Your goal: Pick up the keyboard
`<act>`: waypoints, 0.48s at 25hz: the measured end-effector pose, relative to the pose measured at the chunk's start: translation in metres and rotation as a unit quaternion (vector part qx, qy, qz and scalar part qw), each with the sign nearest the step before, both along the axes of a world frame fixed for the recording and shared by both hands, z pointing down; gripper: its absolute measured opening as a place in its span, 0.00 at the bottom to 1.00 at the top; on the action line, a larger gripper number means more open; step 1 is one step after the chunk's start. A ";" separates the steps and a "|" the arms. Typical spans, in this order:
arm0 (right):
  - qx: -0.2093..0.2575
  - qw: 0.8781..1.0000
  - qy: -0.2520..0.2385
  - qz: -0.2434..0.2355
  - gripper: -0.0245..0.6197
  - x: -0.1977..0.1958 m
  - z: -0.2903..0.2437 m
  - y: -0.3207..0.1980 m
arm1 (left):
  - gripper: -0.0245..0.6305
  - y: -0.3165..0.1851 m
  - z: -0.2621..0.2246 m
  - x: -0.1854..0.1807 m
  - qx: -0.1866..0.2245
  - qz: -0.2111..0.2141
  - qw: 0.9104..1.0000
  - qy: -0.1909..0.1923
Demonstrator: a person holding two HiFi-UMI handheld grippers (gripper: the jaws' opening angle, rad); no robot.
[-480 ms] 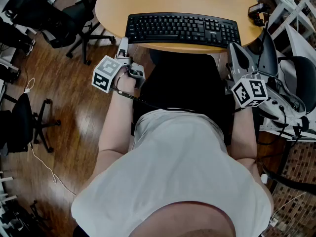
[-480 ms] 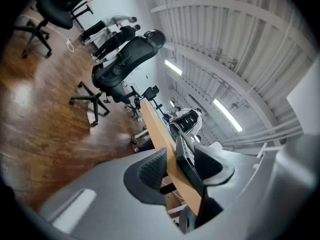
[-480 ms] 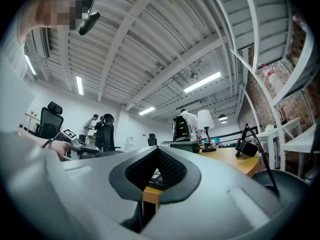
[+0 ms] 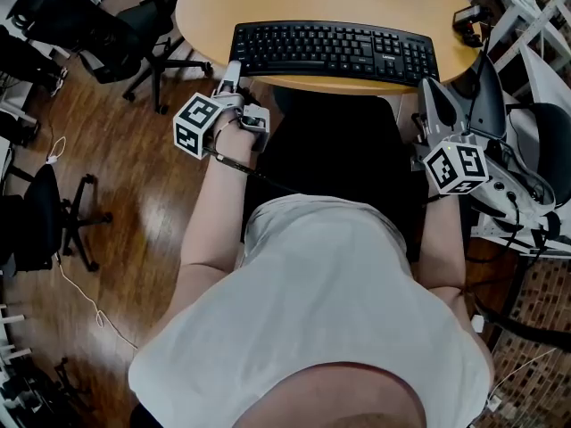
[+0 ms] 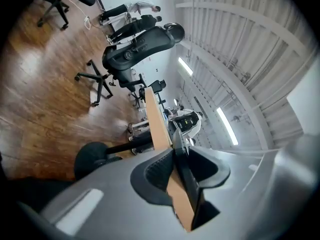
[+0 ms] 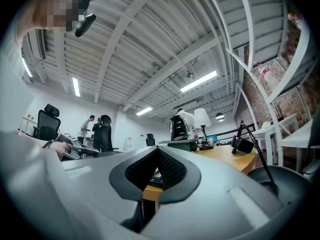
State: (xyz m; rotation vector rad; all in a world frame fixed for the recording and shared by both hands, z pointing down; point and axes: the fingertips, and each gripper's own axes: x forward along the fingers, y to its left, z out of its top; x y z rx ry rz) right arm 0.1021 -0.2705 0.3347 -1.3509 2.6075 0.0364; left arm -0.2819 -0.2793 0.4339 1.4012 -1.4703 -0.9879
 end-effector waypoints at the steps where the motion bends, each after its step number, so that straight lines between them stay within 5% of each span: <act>1: -0.001 1.000 0.000 0.001 0.04 0.000 0.000 0.000 | 0.53 0.002 0.001 0.001 0.003 0.001 1.000 0.011; 12: -0.028 0.999 -0.023 0.026 0.04 0.017 0.007 -0.013 | 0.51 0.019 -0.002 -0.001 0.019 0.011 0.999 0.047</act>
